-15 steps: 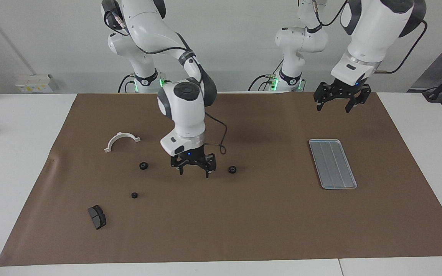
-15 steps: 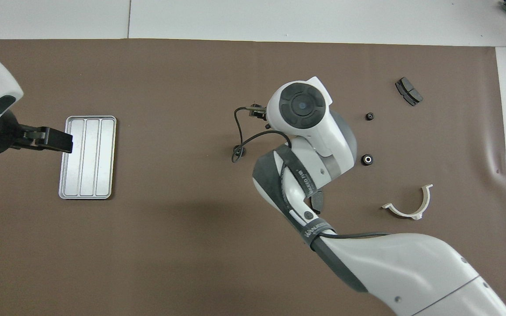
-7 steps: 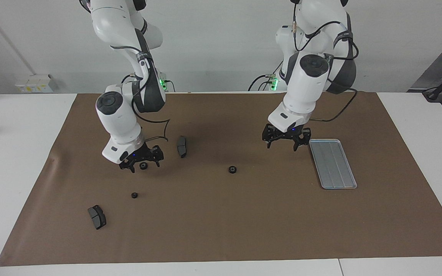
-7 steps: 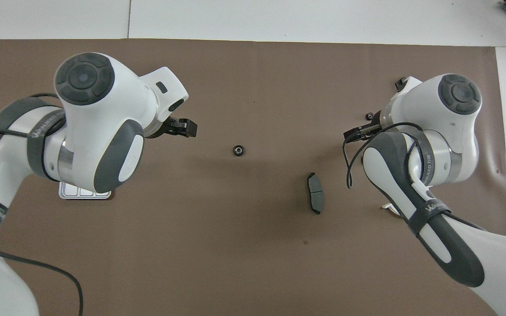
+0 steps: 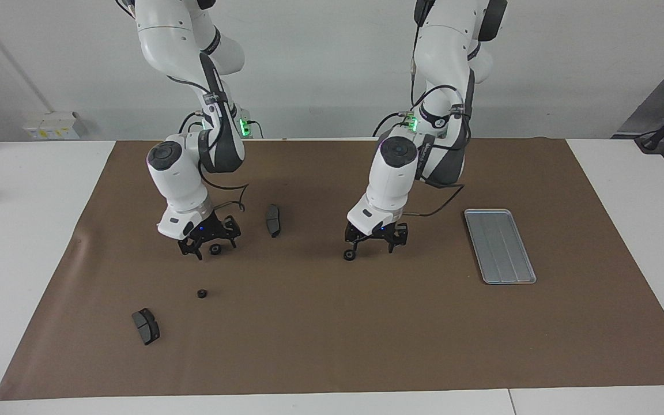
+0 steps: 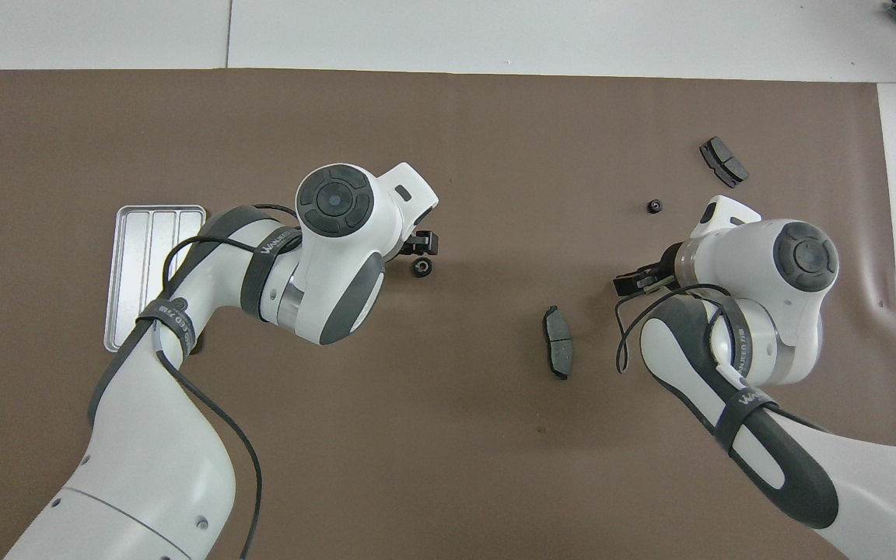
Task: Pick bearing gear from pile to tray
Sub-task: 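Grasp the bearing with the left gripper and lift it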
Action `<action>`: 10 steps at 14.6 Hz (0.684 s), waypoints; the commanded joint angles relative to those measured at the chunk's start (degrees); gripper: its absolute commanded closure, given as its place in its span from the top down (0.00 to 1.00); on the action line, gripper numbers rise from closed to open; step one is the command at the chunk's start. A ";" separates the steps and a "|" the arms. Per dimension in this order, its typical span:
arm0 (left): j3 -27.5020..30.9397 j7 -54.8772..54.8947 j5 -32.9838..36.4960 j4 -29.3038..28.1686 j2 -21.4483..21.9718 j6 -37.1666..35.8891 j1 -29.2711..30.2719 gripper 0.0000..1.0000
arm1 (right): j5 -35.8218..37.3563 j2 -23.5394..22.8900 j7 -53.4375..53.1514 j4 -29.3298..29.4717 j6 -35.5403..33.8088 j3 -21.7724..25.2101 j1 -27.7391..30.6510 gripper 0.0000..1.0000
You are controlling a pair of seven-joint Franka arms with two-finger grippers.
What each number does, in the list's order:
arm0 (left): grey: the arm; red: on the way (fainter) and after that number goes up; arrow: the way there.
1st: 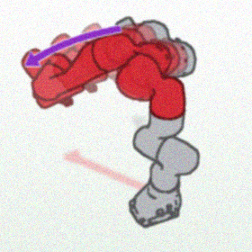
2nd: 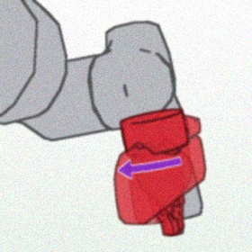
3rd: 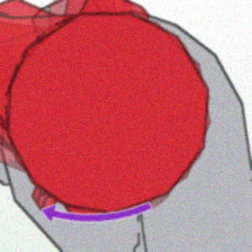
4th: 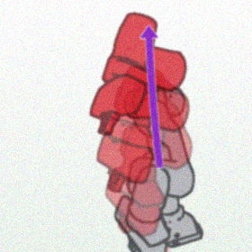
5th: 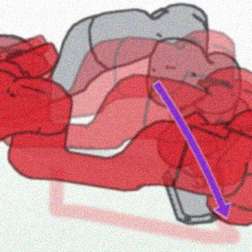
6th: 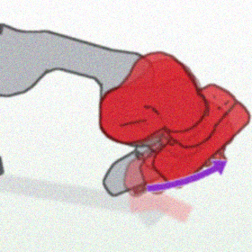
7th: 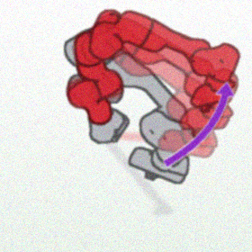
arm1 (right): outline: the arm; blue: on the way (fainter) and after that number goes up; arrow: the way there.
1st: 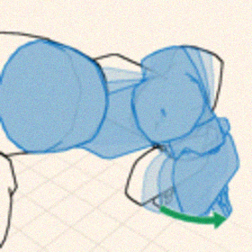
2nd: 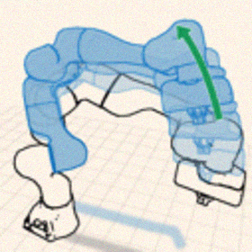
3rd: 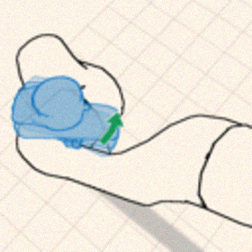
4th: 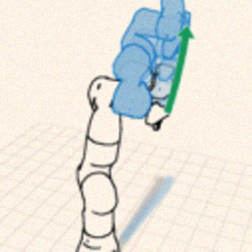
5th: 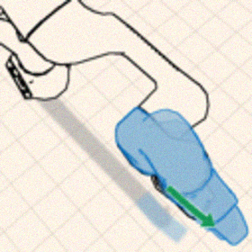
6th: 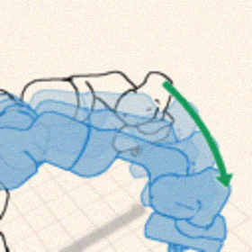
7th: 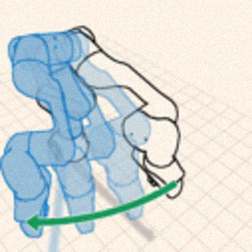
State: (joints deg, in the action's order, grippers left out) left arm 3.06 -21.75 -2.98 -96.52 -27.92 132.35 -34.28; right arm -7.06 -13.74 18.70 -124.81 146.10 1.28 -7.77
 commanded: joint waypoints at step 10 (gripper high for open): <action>0.19 -0.66 -4.58 0.81 -3.19 -2.09 -3.60 0.91 | -1.38 2.84 5.20 -3.78 -2.48 -0.40 1.70 0.73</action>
State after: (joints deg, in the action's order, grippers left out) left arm 2.46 -21.85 -6.71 -95.74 -32.06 132.71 -37.04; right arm -7.06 -13.05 20.32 -127.00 145.49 1.33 -7.65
